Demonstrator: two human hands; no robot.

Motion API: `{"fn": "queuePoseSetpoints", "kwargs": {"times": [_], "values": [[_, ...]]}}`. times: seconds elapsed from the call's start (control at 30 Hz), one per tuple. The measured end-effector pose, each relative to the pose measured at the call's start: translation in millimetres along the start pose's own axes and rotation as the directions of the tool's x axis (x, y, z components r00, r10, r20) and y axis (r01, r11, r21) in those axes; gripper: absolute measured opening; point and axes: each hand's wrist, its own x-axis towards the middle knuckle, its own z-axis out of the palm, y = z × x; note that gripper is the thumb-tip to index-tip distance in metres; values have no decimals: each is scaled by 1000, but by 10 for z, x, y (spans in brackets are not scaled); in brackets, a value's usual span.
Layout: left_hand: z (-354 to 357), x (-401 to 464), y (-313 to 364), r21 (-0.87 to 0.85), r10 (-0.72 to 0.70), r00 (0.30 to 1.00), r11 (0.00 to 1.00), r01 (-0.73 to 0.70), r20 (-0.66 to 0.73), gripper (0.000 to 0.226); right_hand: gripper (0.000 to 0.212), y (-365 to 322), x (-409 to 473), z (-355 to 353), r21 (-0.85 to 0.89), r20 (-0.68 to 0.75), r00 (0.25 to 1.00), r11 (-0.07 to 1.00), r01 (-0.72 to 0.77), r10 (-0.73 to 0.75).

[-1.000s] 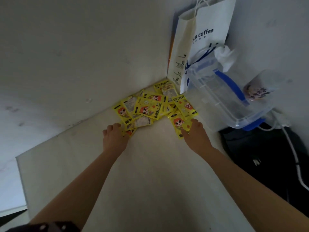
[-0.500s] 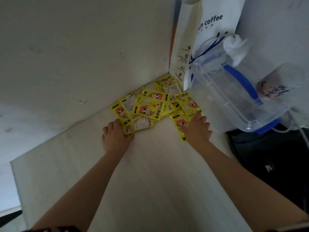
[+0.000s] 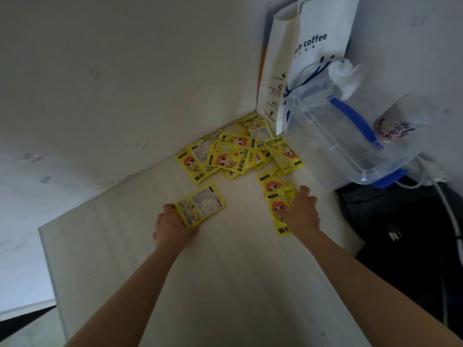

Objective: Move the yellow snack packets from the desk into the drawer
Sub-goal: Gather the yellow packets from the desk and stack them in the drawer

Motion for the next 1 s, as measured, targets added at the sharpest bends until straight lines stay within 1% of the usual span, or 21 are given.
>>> {"fn": "queuePoseSetpoints", "kwargs": {"times": [0.07,0.1,0.2,0.27,0.33,0.4,0.5,0.57,0.63,0.7,0.73,0.8,0.87,0.93,1.0], "values": [[-19,-52,-70,-53,13,1000,999,-12,19,82,61,48,-47,5,37,23,1000,999,13,-13],[-32,-84,-95,-79,17,1000,997,-14,27,80,58,66,-65,9,42,31,999,999,11,-13],[-80,-185,-143,-139,18,999,990,-13,34,74,63,113,-116,17,-30,42,999,1000,3,-2],[-111,-240,-165,-132,30,999,991,-25,38,73,69,146,-138,23,-57,59,998,998,0,4],[-147,-264,-173,-106,43,998,994,-37,54,72,70,171,-135,26,-12,98,995,1000,9,-7],[-195,-279,-172,-93,58,995,994,-50,81,73,65,181,-139,18,53,129,991,998,28,-35],[-276,-289,-189,-13,116,984,993,-115,133,74,58,175,-173,4,85,129,988,993,76,-87],[-360,-302,-224,19,152,977,988,-156,147,68,54,178,-195,2,83,119,986,991,109,-118],[-450,-303,-278,121,181,978,974,-193,108,63,50,185,-203,-3,95,113,983,986,136,-146],[-533,-303,-316,253,206,978,946,-205,22,57,47,183,-195,-17,118,103,981,981,151,-163],[-565,-300,-315,276,223,974,939,-207,-27,52,46,175,-185,-28,128,95,980,978,162,-175],[-596,-285,-265,222,254,961,948,-226,-106,37,44,152,-145,-64,148,73,977,971,187,-199],[-595,-271,-151,119,265,958,960,-253,-107,28,40,112,-75,-120,155,49,977,968,198,-208],[-556,-258,-4,33,279,960,960,-278,-33,29,39,65,11,-176,146,29,976,967,210,-216],[-468,-240,136,23,305,950,951,-307,75,32,39,21,106,-217,141,16,973,964,226,-230]]}}
